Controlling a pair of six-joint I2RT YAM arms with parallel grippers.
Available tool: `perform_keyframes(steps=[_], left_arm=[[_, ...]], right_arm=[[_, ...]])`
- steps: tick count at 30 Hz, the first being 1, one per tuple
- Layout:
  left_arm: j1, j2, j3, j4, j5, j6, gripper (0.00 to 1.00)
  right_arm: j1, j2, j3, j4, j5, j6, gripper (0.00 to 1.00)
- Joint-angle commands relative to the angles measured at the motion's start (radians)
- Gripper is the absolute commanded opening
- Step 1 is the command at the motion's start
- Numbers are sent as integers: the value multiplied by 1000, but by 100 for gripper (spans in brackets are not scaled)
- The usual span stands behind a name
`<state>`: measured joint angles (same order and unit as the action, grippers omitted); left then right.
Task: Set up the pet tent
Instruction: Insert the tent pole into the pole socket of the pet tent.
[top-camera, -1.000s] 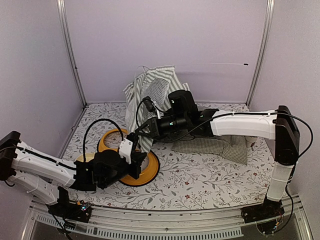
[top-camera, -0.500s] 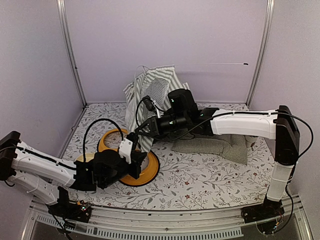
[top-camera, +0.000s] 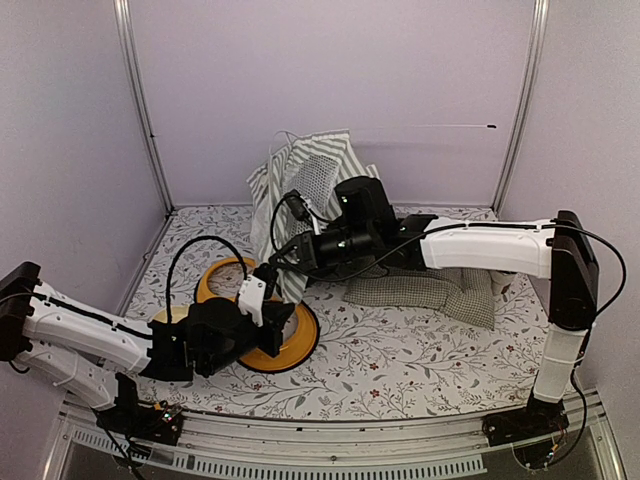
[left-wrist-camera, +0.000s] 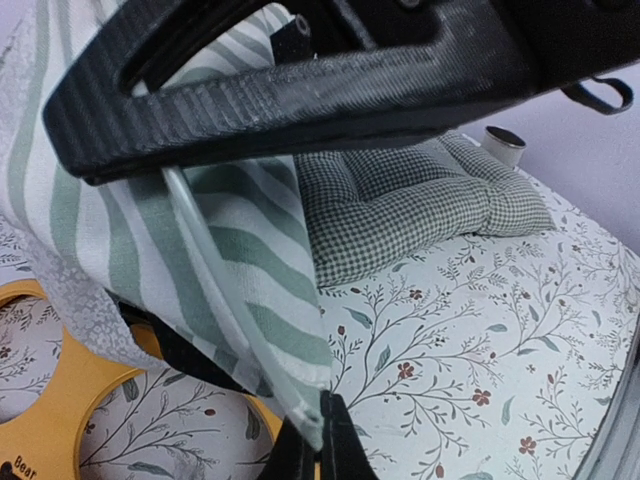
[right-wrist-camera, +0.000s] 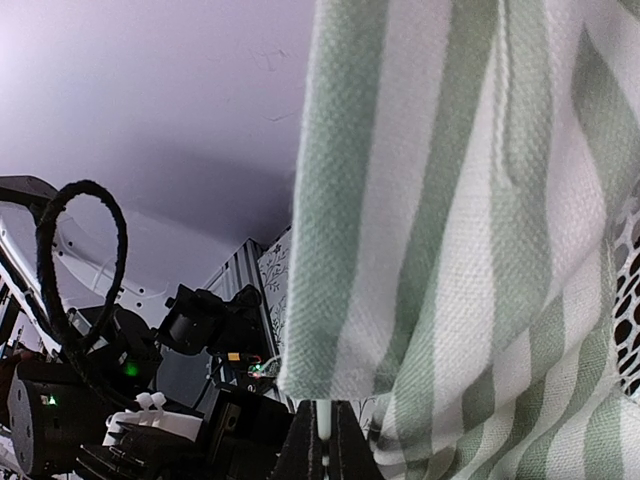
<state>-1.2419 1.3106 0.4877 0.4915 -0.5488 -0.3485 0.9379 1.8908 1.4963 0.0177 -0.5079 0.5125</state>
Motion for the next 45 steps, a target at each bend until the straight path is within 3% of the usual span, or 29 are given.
perform_keyframes(steps=[1,45], left_arm=[[-32,8,-16,-116,142,10,0],[-30,-36,-5,-130,144,23,0]], right_arm=[[-67,16,57,126,173,7,0],[-86,24,24,139,145,24,0]])
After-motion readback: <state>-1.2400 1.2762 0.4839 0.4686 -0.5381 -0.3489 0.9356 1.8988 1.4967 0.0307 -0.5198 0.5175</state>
